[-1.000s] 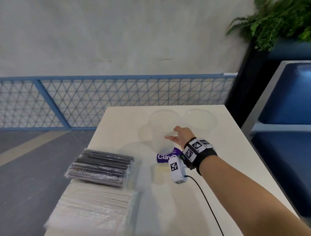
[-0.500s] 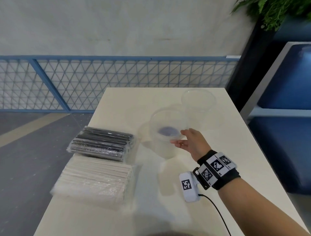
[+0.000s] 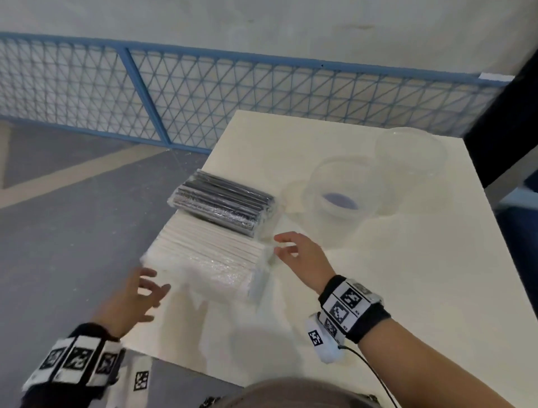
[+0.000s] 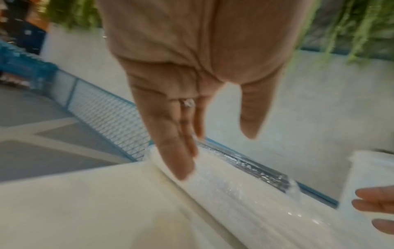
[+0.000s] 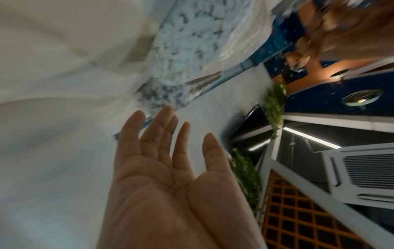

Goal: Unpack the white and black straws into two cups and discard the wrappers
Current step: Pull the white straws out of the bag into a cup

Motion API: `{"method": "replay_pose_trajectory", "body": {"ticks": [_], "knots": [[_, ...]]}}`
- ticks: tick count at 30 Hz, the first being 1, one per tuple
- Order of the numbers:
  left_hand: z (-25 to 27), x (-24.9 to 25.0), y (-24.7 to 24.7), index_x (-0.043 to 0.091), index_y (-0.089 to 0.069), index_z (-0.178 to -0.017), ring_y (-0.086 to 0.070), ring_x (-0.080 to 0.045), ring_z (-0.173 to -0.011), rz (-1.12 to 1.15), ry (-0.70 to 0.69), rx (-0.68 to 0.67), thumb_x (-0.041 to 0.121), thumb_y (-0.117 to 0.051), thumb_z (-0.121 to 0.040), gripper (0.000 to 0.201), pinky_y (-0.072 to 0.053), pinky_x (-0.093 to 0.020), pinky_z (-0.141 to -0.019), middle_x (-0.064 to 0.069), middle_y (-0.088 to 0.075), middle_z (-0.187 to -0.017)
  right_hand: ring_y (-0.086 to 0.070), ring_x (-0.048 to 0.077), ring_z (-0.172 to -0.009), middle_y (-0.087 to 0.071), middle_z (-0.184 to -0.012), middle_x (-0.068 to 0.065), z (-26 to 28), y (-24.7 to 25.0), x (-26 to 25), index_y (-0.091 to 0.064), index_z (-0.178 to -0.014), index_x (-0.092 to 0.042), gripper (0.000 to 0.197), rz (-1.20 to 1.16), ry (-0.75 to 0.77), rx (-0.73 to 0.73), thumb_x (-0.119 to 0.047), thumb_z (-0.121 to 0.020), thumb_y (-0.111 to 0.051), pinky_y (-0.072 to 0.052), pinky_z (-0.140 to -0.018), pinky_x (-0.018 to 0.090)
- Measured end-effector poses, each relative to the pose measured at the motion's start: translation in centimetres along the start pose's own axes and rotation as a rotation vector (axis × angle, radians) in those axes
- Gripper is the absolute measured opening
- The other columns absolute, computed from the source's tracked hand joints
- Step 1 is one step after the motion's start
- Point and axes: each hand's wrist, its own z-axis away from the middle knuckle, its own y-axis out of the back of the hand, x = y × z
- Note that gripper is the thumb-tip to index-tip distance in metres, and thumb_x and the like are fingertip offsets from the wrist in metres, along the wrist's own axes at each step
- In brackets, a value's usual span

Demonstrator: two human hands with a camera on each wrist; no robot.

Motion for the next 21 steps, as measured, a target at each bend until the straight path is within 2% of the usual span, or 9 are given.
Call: {"method": "replay_pose_trajectory", "body": {"ticks": [4, 6, 8, 9, 12, 15, 18, 20, 21], "knots": [[-4.6, -1.1, -2.4, 0.016, -0.016, -0.135, -0.045, -0.038, -0.118, 0.054, 0.104, 0.242, 0.037, -0.076, -0.071, 0.089, -0.044, -0.058, -0.093, -0.016, -0.029, -0.141, -0.043, 0.021, -0.125, -0.040, -0.138, 0.007, -3.0, -4.2, -2.2, -0.043, -0.134, -0.015, 0.053, 0.196, 0.136, -0.136, -0.033, -0.087, -0.061, -0.034, -0.102, 0.025], [-5.8, -0.5, -3.8, 0.002, -0.010, -0.140, -0.038, -0.046, -0.125, 0.119, 0.214, 0.287, 0.041, -0.075, -0.071, 0.103, -0.039, -0.057, -0.099, -0.028, -0.028, -0.142, -0.031, 0.026, -0.132, -0.031, -0.145, 0.008, -3.8, -6.0, -2.5, -0.034, -0.140, -0.016, 0.070, 0.358, 0.147, -0.202, -0.042, -0.083, -0.064, -0.031, -0.109, 0.040], [-6.2, 0.6, -5.0, -0.006, -0.008, -0.140, -0.043, -0.046, -0.122, 0.226, 0.252, 0.255, 0.056, -0.076, -0.060, 0.122, -0.040, -0.053, -0.101, -0.032, -0.036, -0.137, -0.020, 0.029, -0.138, -0.021, -0.152, 0.007, -4.2, -7.3, -2.4, -0.024, -0.144, -0.019, 0.084, 0.540, 0.122, -0.259, -0.050, -0.078, -0.066, -0.024, -0.112, 0.047], [-6.6, 1.1, -5.7, -0.003, -0.001, -0.142, -0.043, -0.043, -0.124, 0.297, 0.257, 0.225, 0.060, -0.077, -0.056, 0.131, -0.040, -0.051, -0.102, -0.031, -0.036, -0.139, -0.016, 0.030, -0.140, -0.016, -0.154, 0.007, -4.2, -7.7, -2.3, -0.019, -0.146, -0.020, 0.091, 0.620, 0.111, -0.280, -0.054, -0.076, -0.066, -0.021, -0.113, 0.049], [-7.5, 1.2, -6.8, 0.012, 0.021, -0.142, -0.032, -0.035, -0.135, 0.494, 0.286, 0.223, 0.040, -0.079, -0.066, 0.128, -0.032, -0.048, -0.110, -0.023, -0.021, -0.150, -0.005, 0.030, -0.144, -0.001, -0.158, 0.009, -4.1, -8.6, -1.7, -0.002, -0.149, -0.021, 0.111, 0.785, 0.094, -0.323, -0.057, -0.070, -0.070, -0.014, -0.115, 0.053], [-6.9, 1.7, -7.7, 0.001, 0.011, -0.143, -0.035, -0.038, -0.132, 0.437, 0.321, 0.279, 0.041, -0.078, -0.065, 0.125, -0.030, -0.047, -0.111, -0.026, -0.027, -0.147, 0.001, 0.031, -0.145, 0.007, -0.157, 0.013, -3.6, -9.4, -1.6, 0.011, -0.148, -0.020, 0.121, 0.877, 0.076, -0.345, -0.054, -0.068, -0.073, -0.011, -0.113, 0.057], [-5.8, 2.1, -7.8, -0.004, -0.001, -0.141, -0.038, -0.037, -0.129, 0.423, 0.347, 0.322, 0.036, -0.074, -0.073, 0.108, -0.029, -0.039, -0.110, -0.025, -0.038, -0.139, -0.004, 0.035, -0.142, 0.001, -0.155, 0.015, -3.2, -9.6, -1.9, 0.012, -0.148, -0.023, 0.119, 0.905, 0.061, -0.344, -0.045, -0.069, -0.075, -0.016, -0.112, 0.058], [-5.2, 1.8, -7.6, -0.009, -0.035, -0.129, -0.053, -0.036, -0.113, 0.448, 0.351, 0.259, 0.055, -0.075, -0.062, 0.101, -0.040, -0.039, -0.101, -0.023, -0.056, -0.120, -0.007, 0.034, -0.141, -0.004, -0.154, 0.012, -3.0, -9.1, -1.9, 0.007, -0.148, -0.026, 0.117, 0.863, 0.053, -0.351, -0.041, -0.067, -0.077, -0.018, -0.111, 0.058], [-4.6, 1.8, -7.5, -0.009, -0.054, -0.111, -0.060, -0.034, -0.097, 0.451, 0.317, 0.198, 0.064, -0.072, -0.054, 0.094, -0.047, -0.040, -0.092, -0.021, -0.063, -0.102, -0.008, 0.034, -0.140, -0.005, -0.154, 0.011, -2.8, -8.8, -1.9, 0.005, -0.148, -0.027, 0.117, 0.834, 0.051, -0.360, -0.040, -0.067, -0.077, -0.019, -0.111, 0.057]]}}
